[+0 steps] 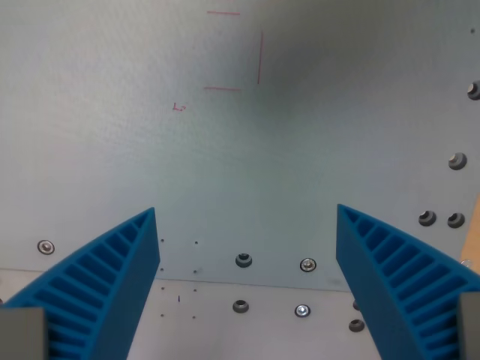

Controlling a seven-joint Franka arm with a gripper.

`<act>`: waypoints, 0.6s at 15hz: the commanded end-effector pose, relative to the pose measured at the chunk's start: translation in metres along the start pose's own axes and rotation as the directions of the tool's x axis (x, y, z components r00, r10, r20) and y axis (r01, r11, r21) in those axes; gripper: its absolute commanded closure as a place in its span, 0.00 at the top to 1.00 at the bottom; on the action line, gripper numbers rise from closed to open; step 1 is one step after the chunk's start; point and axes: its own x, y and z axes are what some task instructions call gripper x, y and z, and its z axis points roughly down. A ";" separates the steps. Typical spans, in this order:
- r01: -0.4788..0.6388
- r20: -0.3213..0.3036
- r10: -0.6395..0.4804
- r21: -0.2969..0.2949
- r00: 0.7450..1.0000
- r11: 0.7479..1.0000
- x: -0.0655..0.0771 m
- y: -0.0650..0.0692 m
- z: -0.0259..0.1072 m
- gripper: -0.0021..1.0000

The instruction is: Rotate around gripper positive z

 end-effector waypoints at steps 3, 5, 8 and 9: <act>-0.167 -0.005 0.167 -0.001 0.986 0.986 0.000 0.000 -0.002 1.00; -0.190 -0.005 0.190 -0.001 0.982 0.982 0.000 0.000 -0.002 1.00; -0.225 -0.005 0.225 -0.001 0.974 0.974 0.000 0.000 -0.002 1.00; -0.236 -0.005 0.236 0.000 0.972 0.972 0.000 0.000 -0.002 1.00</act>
